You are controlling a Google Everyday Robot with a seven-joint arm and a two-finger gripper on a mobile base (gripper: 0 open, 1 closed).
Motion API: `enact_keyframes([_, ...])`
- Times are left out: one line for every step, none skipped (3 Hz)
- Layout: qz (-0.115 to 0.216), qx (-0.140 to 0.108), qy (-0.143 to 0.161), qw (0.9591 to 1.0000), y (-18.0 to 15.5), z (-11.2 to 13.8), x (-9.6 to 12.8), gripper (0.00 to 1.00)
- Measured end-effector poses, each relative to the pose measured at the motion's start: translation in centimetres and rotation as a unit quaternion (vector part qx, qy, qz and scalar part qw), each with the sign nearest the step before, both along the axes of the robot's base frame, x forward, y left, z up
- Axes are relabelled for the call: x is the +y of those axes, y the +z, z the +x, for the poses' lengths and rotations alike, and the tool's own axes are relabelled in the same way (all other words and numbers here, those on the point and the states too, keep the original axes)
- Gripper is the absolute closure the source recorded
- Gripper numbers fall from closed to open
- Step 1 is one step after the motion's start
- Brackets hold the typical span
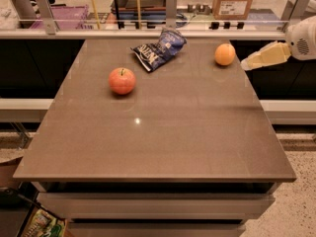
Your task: Move orange near apple
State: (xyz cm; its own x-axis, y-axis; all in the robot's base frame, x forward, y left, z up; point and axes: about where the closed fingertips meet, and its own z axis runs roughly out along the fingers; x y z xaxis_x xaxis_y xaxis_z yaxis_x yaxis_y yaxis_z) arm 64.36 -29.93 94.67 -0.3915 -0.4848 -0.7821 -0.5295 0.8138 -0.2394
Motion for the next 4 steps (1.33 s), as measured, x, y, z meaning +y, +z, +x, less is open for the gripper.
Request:
enact_keyframes([0.021,-0.001,0.006,0.9998,-1.2,2.7,-0.1,0.00])
enact_keyframes([0.041,-0.004,0.021,0.9989,-2.5,5.1,-0.1,0.00])
enact_keyframes([0.062,-0.009,0.038,0.9973,-3.6,6.9,0.1,0.00])
enact_keyframes([0.079,-0.018,0.052,0.9954,-4.3,8.2,0.3,0.00])
